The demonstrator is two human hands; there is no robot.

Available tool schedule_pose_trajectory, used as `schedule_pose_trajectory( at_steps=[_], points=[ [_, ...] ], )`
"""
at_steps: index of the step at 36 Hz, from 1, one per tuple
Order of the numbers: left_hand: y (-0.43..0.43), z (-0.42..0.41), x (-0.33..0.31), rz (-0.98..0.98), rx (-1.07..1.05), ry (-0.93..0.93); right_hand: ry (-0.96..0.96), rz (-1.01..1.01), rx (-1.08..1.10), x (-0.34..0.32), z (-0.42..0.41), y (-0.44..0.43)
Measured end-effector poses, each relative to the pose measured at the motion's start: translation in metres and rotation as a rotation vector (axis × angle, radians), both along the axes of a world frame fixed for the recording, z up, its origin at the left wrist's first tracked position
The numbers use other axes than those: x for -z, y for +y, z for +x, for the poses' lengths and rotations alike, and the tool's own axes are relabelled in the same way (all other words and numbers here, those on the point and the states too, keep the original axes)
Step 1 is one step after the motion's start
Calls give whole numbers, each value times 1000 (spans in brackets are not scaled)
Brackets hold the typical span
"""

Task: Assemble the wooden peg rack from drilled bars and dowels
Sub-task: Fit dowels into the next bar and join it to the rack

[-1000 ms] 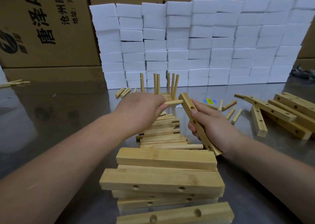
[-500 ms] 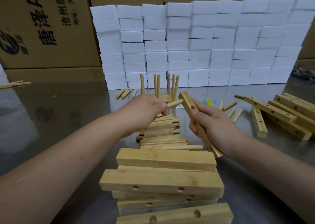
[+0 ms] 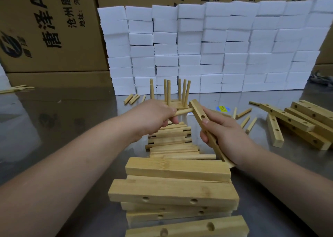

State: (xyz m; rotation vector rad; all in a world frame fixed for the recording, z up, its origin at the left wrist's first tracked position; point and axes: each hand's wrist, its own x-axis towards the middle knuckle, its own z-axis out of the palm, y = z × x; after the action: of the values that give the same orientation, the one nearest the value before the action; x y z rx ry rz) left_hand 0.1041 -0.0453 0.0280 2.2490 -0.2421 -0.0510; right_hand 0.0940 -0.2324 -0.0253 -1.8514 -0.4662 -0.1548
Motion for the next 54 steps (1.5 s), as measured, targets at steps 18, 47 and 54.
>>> schedule_pose_trajectory(
  at_steps=[18, 47, 54],
  points=[
    [1, 5, -3, 145, -69, -490, 124, 217, 20, 4, 4, 0],
    [-8, 7, 9, -787, 115, 0, 316, 472, -184, -3, 3, 0],
    [-7, 5, 10, -761, 110, -16, 327, 498, -206, -3, 3, 0]
  ],
)
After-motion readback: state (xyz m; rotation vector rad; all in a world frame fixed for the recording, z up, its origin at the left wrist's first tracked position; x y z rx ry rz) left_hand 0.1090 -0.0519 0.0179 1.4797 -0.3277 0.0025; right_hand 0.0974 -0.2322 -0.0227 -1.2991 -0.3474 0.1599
